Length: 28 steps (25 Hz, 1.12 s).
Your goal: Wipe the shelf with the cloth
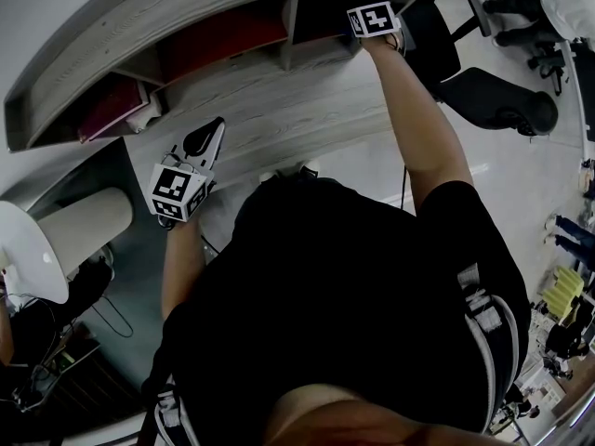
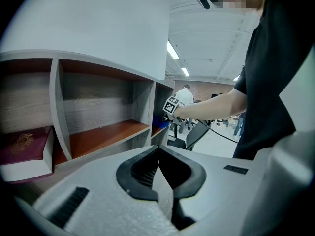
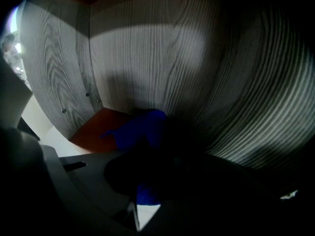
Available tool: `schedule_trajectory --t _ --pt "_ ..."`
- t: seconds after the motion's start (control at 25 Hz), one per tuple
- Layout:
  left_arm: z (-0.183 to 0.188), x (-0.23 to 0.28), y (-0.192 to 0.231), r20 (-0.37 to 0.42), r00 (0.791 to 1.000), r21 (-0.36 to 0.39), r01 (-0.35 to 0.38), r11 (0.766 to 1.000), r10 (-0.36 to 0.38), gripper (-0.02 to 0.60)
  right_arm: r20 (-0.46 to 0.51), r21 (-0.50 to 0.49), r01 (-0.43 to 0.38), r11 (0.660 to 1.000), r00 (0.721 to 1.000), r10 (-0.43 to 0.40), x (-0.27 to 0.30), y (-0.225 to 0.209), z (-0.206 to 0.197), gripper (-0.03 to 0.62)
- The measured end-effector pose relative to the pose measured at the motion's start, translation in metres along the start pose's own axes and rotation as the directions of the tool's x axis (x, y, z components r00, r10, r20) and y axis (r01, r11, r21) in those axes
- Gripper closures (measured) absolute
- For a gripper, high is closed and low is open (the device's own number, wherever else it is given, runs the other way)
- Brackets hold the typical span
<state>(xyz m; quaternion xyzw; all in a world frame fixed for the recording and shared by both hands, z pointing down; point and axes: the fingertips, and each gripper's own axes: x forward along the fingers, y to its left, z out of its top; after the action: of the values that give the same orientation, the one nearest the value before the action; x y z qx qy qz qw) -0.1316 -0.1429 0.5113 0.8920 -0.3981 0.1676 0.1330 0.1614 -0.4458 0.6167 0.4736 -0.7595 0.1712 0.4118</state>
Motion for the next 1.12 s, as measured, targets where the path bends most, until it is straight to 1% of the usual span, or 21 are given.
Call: schedule_trajectory --t 0.64,0.84,1.12 --pt "-0.006 -0.005 0.001 -0.009 1.000 0.002 -0.007 1.000 0.007 0.565 -0.002 -0.009 -0.007 1.000 1.000 0.007 0.001 0.005 0.003 0.537" --pt "-0.007 -0.007 0.002 -0.011 1.000 -0.009 -0.013 1.000 0.013 0.565 -0.010 -0.011 -0.008 1.000 1.000 0.008 0.003 0.008 0.002 0.537" --pt "-0.006 -0.009 0.003 -0.015 1.000 -0.013 -0.018 1.000 0.017 0.565 0.002 -0.039 -0.008 0.999 1.000 0.008 0.005 0.020 0.004 0.537"
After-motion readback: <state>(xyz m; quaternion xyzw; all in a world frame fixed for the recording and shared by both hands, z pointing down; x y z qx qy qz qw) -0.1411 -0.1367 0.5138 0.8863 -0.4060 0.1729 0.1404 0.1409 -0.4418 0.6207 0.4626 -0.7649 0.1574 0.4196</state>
